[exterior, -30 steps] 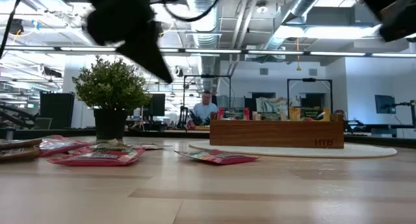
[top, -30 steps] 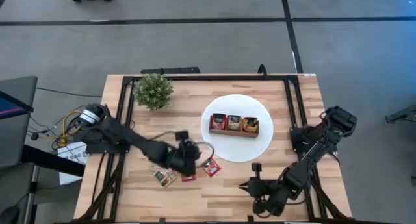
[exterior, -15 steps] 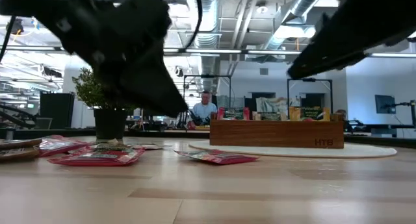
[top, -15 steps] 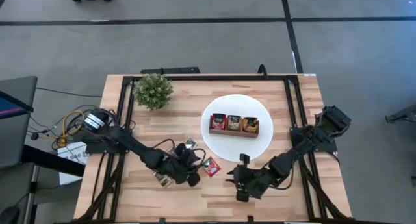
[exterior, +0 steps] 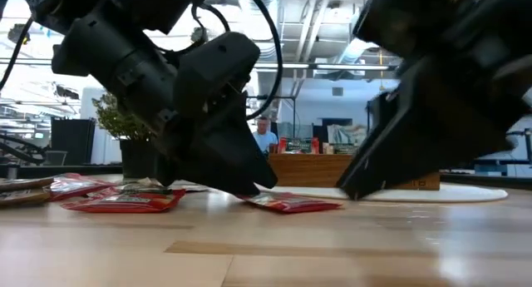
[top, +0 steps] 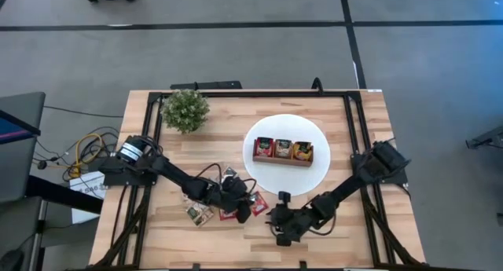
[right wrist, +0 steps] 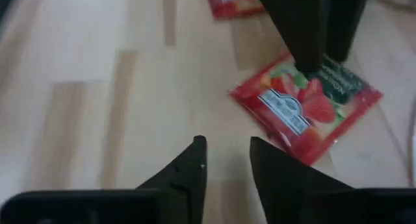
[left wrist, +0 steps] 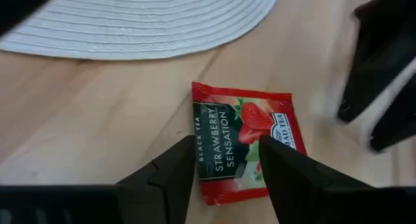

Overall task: Pick & Place Tea
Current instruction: Put the red tea bag into the left section of the wooden organizer

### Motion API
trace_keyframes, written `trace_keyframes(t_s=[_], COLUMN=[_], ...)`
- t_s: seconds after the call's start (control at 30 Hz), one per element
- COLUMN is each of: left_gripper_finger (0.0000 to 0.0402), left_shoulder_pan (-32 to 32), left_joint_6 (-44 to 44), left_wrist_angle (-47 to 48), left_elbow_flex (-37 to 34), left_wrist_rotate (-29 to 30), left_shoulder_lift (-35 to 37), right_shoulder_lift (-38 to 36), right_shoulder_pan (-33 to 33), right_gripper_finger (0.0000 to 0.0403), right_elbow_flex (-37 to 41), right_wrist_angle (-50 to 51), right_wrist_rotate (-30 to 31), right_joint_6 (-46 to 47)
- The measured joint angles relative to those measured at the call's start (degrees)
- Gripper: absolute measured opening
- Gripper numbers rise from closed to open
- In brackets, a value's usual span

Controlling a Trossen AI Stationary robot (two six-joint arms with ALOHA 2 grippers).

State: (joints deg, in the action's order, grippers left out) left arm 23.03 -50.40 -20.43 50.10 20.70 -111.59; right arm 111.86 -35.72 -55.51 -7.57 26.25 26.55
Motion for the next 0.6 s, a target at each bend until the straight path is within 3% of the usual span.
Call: trace_keyframes(t_s=[0.17,0.33,0.6], left_gripper_finger=[0.0148,0.0134,0.0115], left_shoulder_pan=[0.0,-0.2,-0.1], left_joint_6=[1.0,1.2,4.4], left_wrist_angle=[-2.9,-4.0,-7.1], left_elbow_flex=[-0.1,-0.1,-0.2], left_wrist_rotate=[-5.2,-6.0,-5.7], left_shoulder_lift=[-0.1,-0.2,0.0], right_shoulder_lift=[3.3,3.4,2.9], right_shoulder_pan=[2.6,4.2,3.5], right_gripper_finger=[0.0058,0.001,0.001], right_elbow_flex=[-2.1,-2.6,-2.6], right_wrist_angle=[0.3,0.9,1.1], right_wrist_rotate=[-3.1,-3.8,-3.4], right_joint_6=[0.0,-0.1,-2.6])
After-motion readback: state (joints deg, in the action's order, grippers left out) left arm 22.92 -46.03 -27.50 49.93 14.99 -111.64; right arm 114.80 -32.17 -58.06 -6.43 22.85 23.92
